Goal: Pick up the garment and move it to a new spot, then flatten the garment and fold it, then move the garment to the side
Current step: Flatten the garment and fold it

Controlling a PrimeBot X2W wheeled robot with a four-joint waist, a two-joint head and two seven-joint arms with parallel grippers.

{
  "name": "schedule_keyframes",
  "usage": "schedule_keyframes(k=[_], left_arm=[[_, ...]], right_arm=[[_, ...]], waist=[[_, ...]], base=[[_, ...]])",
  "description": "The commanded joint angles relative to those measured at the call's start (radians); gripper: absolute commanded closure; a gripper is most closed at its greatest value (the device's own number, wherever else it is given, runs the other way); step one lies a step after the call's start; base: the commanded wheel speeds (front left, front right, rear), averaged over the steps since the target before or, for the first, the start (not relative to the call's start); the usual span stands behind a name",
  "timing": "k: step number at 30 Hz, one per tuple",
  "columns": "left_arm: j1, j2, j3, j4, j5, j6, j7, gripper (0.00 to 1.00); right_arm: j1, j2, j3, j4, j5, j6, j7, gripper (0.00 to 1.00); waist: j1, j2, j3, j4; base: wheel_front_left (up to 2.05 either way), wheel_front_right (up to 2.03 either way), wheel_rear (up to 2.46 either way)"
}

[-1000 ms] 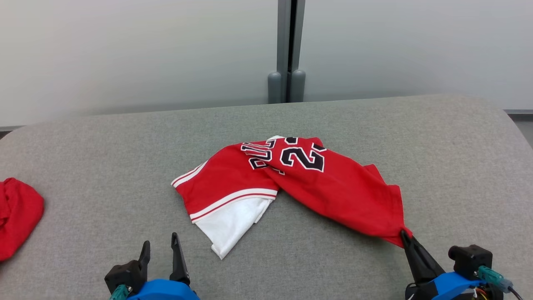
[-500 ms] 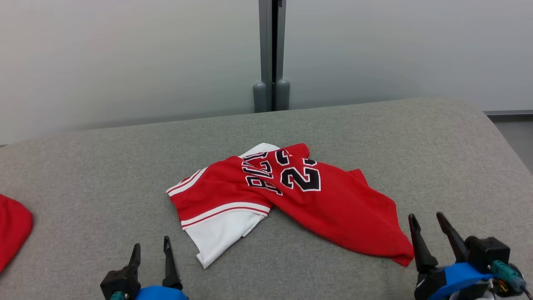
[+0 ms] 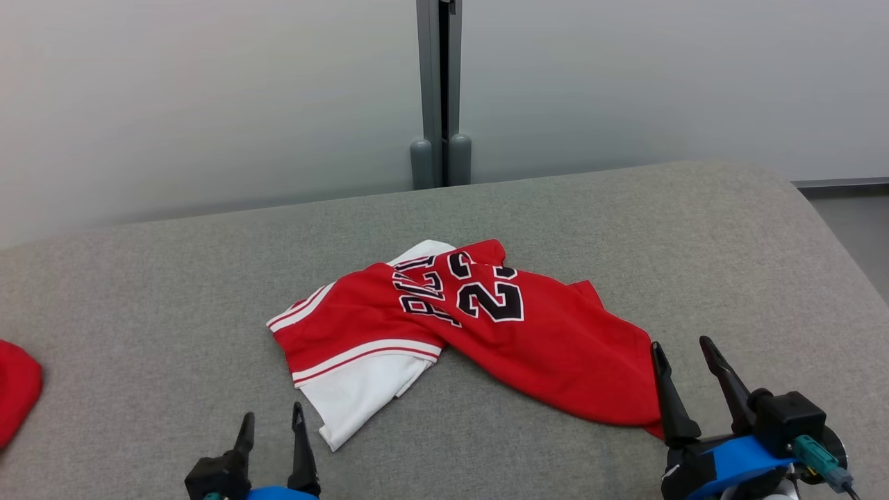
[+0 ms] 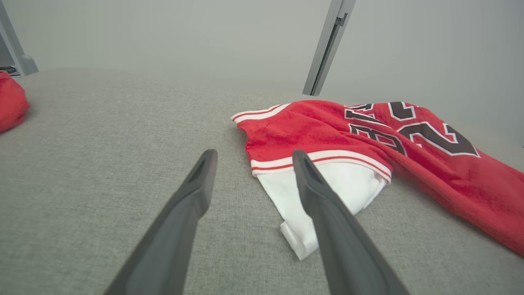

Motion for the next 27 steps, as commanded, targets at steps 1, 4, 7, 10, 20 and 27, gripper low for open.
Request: schedule_keyframes(k=[1, 4, 7, 10, 20, 27], left_arm=[[0.011, 0.0, -0.014, 0.015, -0.011, -0.013, -0.003, 0.0], [-0.006, 0.0, -0.065, 0.072, -0.059, -0.057, -0.003, 0.0], [-0.025, 0.0, -0.106, 0.126, -0.105, -0.077, -0.003, 0.0], [-0.044, 0.0, -0.138, 0.179, -0.134, -0.089, -0.003, 0.0], [-0.084, 0.0, -0.166, 0.227, -0.143, -0.077, -0.003, 0.0], [-0.135, 0.0, -0.18, 0.264, -0.132, -0.086, -0.003, 0.62]], right_arm=[[0.016, 0.004, 0.005, 0.001, -0.005, 0.0, -0.001, 0.0], [0.016, 0.0, 0.018, 0.012, 0.001, 0.0, -0.001, 0.0], [0.013, -0.008, 0.029, 0.022, 0.009, 0.0, -0.001, 0.0], [0.012, -0.018, 0.034, 0.028, 0.012, 0.0, -0.001, 0.0], [0.001, -0.031, 0.027, 0.035, 0.018, 0.0, -0.001, 0.0], [-0.026, -0.038, 0.038, 0.031, 0.034, 0.0, -0.001, 0.0]], waist=[[0.0, -0.0001, 0.003, -0.002], [0.0, -0.0001, 0.018, -0.013], [0.0, -0.0001, 0.029, -0.028], [0.0, -0.0001, 0.038, -0.042], [0.0, -0.0001, 0.057, -0.064], [0.0, -0.0001, 0.079, -0.067]], base=[[0.0, 0.0, 0.0], [0.0, 0.0, 0.0], [0.0, 0.0, 0.0], [0.0, 0.0, 0.0], [0.0, 0.0, 0.0], [0.0, 0.0, 0.0]])
